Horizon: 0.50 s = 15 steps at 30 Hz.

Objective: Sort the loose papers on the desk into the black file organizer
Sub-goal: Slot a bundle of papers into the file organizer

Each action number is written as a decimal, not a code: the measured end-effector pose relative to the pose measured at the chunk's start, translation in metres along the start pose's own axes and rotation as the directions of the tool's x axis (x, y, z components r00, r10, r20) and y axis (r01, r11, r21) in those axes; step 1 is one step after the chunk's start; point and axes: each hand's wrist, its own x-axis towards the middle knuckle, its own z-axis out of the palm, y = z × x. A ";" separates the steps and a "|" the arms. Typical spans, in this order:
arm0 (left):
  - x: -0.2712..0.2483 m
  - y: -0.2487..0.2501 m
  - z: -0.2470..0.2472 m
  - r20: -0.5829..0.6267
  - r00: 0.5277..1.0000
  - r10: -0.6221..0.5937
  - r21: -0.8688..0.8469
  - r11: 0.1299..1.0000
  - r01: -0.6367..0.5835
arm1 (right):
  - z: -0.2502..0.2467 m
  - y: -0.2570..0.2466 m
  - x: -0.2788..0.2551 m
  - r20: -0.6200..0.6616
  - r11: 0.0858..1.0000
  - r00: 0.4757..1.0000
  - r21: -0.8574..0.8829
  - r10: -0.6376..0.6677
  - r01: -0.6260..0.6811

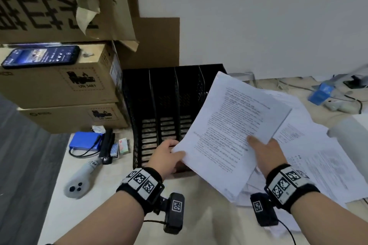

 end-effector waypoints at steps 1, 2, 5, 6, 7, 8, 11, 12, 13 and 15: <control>0.004 -0.001 0.003 -0.001 0.999 -0.043 -0.083 0.996 0.043 | -0.002 -0.007 -0.002 -0.025 0.999 0.999 -0.004 -0.035 0.035; 0.008 -0.001 0.008 0.002 0.997 -0.083 -0.173 0.981 0.082 | -0.003 -0.010 -0.002 -0.032 0.996 0.996 -0.028 -0.085 0.085; 0.014 0.003 0.022 0.040 0.990 -0.138 -0.303 0.942 0.144 | 0.003 -0.012 -0.002 -0.037 0.954 0.972 -0.207 -0.231 0.218; 0.015 0.004 0.027 0.060 0.988 -0.144 -0.292 0.944 0.155 | 0.005 -0.009 0.000 -0.024 0.930 0.964 -0.270 -0.263 0.247; 0.017 0.005 0.032 0.081 0.986 -0.148 -0.257 0.952 0.164 | 0.007 -0.008 0.000 -0.011 0.907 0.959 -0.328 -0.284 0.265; 0.017 0.005 0.036 0.098 0.984 -0.147 -0.219 0.962 0.165 | 0.010 -0.008 -0.001 0.007 0.883 0.953 -0.372 -0.304 0.285; 0.017 0.006 0.045 0.125 0.988 -0.091 -0.058 0.993 0.099 | 0.015 -0.009 -0.006 0.037 0.842 0.930 -0.413 -0.365 0.347; 0.018 0.005 0.047 0.134 0.989 -0.069 -0.014 0.997 0.072 | 0.015 -0.007 -0.006 0.050 0.836 0.929 -0.419 -0.368 0.354; 0.018 0.006 0.048 0.150 0.987 -0.053 0.019 0.999 0.051 | 0.015 -0.008 -0.008 0.065 0.836 0.928 -0.415 -0.366 0.358; 0.019 0.006 0.048 0.176 0.984 -0.039 0.047 0.998 0.031 | 0.012 -0.008 -0.011 0.086 0.835 0.924 -0.404 -0.372 0.373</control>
